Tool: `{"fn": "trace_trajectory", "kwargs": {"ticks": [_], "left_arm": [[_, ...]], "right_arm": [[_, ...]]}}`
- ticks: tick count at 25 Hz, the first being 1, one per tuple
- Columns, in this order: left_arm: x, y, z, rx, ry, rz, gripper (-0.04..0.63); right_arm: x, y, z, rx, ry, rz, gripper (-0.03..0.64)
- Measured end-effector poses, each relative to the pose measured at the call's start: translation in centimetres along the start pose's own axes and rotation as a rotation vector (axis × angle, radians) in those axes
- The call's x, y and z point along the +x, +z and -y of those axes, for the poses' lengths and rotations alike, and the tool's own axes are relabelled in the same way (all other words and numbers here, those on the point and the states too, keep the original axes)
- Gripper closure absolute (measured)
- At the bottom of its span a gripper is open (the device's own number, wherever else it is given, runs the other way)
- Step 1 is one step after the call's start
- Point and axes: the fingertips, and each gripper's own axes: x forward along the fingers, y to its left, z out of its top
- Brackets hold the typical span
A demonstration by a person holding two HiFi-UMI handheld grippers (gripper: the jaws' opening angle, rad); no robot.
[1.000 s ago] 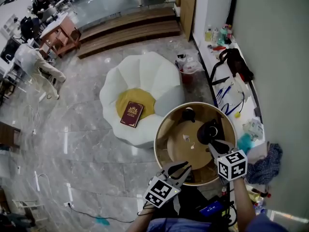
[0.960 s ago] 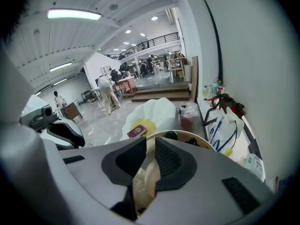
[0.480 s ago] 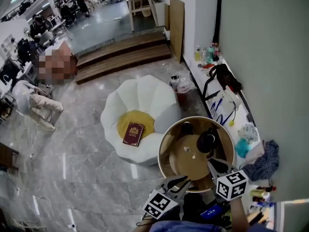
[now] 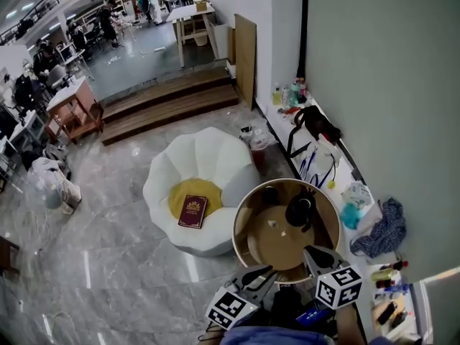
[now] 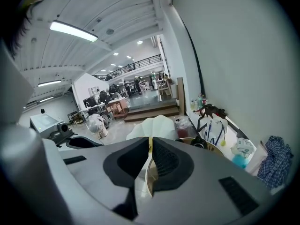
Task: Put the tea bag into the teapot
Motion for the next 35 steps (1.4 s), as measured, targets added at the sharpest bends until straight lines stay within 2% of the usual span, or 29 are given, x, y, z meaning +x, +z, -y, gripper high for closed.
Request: {"fn": "trace_trajectory", "kwargs": {"ticks": [8,16,22,27,30,35], "left_arm": [[-2.5,-1.8,0.5,-0.042,-0.011,0.007,0.537],[-3.2,-1.7,1.2,-0.053,-0.009,0.011,0.537],[-3.6,-1.1,2.6,-0.048,0.021,0.024,0.537],[-4.1,-1.2,5.5,-0.054,0.072,0.038,0.537],[-4.3,-1.3,8.6,-0.062,0.089,0.052,0.537],[-4.7,-2.0,13.9,-0.062,0.12,0.058,0.537]], "right_arm": [[-2.7,-1.9,-2.8,0.012,-0.035,0.009,0.58],[-5.1,-2.9,-3.6,0.002,-0.055,-0.018,0.58],[-6.9,-4.5,-4.0,-0.002,-0.021,-0.034,0.58],[-9.7,-6.8,-4.6,-0.026,0.022,-0.049,0.58],[-12.1,-8.1,-4.7,-0.067,0.031,-0.046,0.58],[-16.4,-9.7,-4.8,-0.075,0.066,-0.008,0.58]]}}
